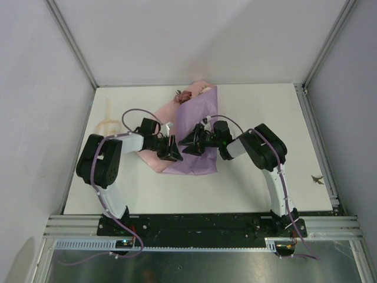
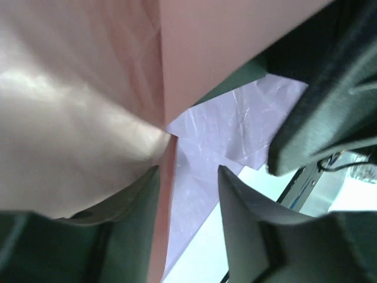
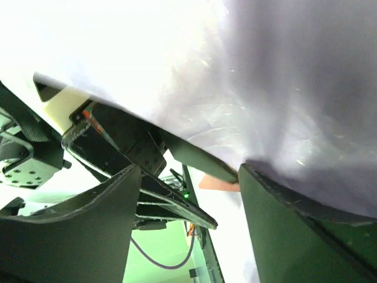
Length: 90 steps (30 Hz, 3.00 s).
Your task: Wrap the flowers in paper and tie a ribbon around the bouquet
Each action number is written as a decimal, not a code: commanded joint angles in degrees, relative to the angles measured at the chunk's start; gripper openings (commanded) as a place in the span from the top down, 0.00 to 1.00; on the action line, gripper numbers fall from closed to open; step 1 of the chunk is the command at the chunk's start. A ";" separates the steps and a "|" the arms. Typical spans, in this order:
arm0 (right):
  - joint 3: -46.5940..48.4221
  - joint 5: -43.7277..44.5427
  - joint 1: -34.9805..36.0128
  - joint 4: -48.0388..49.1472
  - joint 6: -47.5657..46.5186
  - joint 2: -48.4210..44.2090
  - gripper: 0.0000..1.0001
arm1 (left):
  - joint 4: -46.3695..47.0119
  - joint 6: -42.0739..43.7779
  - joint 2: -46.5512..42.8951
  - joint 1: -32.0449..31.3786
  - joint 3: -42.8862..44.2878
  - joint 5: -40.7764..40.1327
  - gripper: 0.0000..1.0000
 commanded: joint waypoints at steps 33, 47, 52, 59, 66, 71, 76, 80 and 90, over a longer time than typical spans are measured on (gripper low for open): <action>-1.42 -6.52 -1.87 -5.47 -7.03 -5.57 0.28 | 26.58 -17.06 7.50 5.40 9.32 -7.37 0.99; -3.30 -9.80 -2.44 -46.37 -40.95 -19.17 0.61 | 21.27 -13.60 9.92 5.05 10.55 -14.25 1.00; -3.31 -8.49 -2.82 -46.64 -40.86 -14.90 0.74 | 21.03 -13.19 10.76 5.02 11.42 -15.88 1.00; -3.24 -6.49 -4.64 -52.77 -43.68 -10.91 0.84 | 17.85 -10.38 10.45 4.97 12.64 -16.50 0.99; -3.30 -4.13 -5.12 -58.87 -48.97 -11.59 0.90 | 17.29 -8.09 -1.52 7.38 6.55 -6.99 0.58; -3.31 -3.76 -5.56 -62.29 -51.55 -11.88 0.91 | 17.19 -6.67 -16.09 8.97 0.56 -5.68 0.39; -3.45 -3.18 -5.81 -65.37 -54.32 -12.84 0.92 | 17.09 -8.88 -23.98 7.29 -2.37 -4.14 0.40; -3.43 -3.13 -5.78 -66.69 -55.25 -13.35 0.93 | 19.23 -15.62 -22.69 0.70 -1.46 -0.30 0.43; -3.36 -2.58 -5.80 -67.83 -57.80 -15.10 0.92 | 23.39 -21.46 1.08 -7.12 3.63 -1.36 0.83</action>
